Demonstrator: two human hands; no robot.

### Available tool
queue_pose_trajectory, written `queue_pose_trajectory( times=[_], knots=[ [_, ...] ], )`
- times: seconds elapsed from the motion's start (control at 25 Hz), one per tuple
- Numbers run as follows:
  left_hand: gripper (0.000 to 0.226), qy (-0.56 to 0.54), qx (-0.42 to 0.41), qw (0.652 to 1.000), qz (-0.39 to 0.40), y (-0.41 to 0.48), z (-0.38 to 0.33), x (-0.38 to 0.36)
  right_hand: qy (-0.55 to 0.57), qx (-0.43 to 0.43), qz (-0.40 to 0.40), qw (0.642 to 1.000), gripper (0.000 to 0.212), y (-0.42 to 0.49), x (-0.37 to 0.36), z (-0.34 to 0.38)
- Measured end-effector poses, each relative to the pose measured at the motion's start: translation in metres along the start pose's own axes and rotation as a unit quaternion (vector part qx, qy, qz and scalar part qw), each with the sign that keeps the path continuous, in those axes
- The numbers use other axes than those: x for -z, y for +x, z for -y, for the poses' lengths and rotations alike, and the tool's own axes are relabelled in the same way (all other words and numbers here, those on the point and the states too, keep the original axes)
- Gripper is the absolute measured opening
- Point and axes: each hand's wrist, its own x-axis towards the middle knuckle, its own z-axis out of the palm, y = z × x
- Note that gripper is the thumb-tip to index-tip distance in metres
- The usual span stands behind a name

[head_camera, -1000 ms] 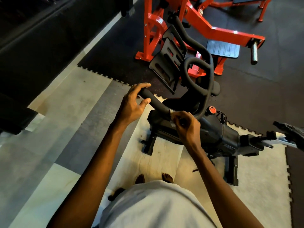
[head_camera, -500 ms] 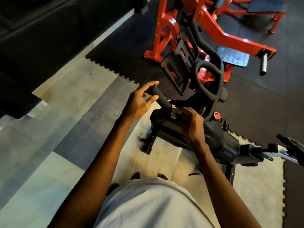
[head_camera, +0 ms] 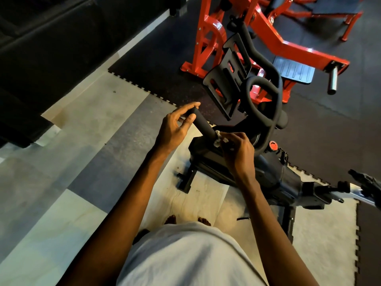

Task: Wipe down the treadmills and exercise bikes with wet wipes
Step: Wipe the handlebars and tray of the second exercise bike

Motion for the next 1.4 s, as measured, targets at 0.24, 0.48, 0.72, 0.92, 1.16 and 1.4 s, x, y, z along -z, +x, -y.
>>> queue_pose_trajectory(
  times=[0.24,0.48,0.72,0.92,1.16,1.4],
  knots=[
    [0.038,-0.016,-0.002,1.000,0.001,0.000,0.001,-0.001,0.073,-0.006,-0.020,0.997,0.031,0.002,-0.006,0.008],
    [0.041,0.003,-0.002,0.999,0.034,0.003,-0.001,0.006,0.105,-0.011,-0.035,0.994,0.022,0.026,-0.020,0.028],
    [0.039,0.020,0.005,0.999,0.041,0.003,-0.001,0.009,0.061,-0.032,-0.034,0.997,0.033,-0.004,-0.008,0.003],
    [0.037,0.024,-0.002,1.000,0.018,0.000,0.004,0.001,0.048,0.007,0.009,0.999,0.027,0.021,-0.004,0.011],
    [0.039,-0.005,0.003,1.000,0.011,0.000,0.001,-0.002,0.092,-0.020,0.022,0.995,0.023,0.020,0.001,0.016],
    [0.038,0.010,0.058,0.997,-0.054,-0.007,0.006,0.015,0.116,0.097,-0.008,0.988,0.025,-0.023,-0.016,0.012]
  ],
)
